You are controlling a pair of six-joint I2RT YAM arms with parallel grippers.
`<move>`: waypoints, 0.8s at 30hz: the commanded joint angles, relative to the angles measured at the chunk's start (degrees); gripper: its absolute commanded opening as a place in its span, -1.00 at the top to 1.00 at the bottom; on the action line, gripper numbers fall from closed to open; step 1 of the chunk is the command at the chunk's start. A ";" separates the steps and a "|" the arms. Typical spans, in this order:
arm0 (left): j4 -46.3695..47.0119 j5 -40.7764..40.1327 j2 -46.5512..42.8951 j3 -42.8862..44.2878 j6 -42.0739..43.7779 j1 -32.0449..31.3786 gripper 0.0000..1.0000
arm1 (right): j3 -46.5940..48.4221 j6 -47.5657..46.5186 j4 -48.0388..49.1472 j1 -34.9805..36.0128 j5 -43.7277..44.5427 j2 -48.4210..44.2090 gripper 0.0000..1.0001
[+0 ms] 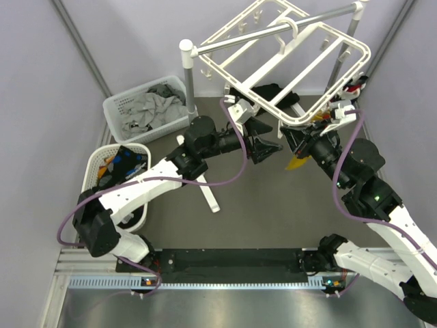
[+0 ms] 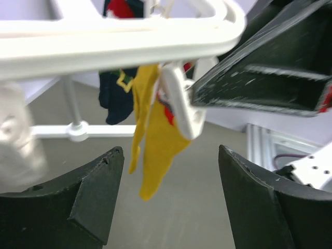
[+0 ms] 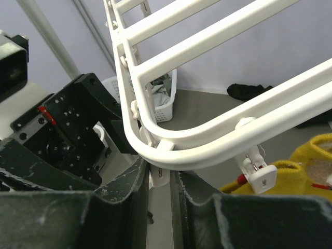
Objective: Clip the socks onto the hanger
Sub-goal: Open the clamp at the hanger.
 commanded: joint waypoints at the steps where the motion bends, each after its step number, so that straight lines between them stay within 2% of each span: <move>1: 8.37 8.00 1.08 3.48 -6.92 0.35 -0.56 | 1.62 -1.59 1.39 -0.27 -0.97 -0.34 0.90; 5: 11.80 9.24 2.75 4.18 -10.09 0.52 -0.53 | 1.62 -1.85 1.39 -0.27 -1.15 -0.26 0.90; 12: 14.97 9.41 4.95 5.24 -13.17 0.52 -0.31 | 1.53 -1.86 1.48 -0.27 -1.76 -0.70 0.89; 15: 15.93 9.33 4.87 5.24 -13.61 0.52 -0.08 | 1.62 -2.12 1.31 -0.27 -2.03 -0.78 0.89; 20: 16.38 9.68 4.43 4.98 -14.05 0.52 0.50 | 1.62 -2.12 1.04 -0.27 -2.29 -0.96 0.87; 24: 15.85 8.80 3.64 4.28 -13.17 0.52 0.79 | 1.88 -1.94 0.87 -0.27 -2.64 -0.96 0.82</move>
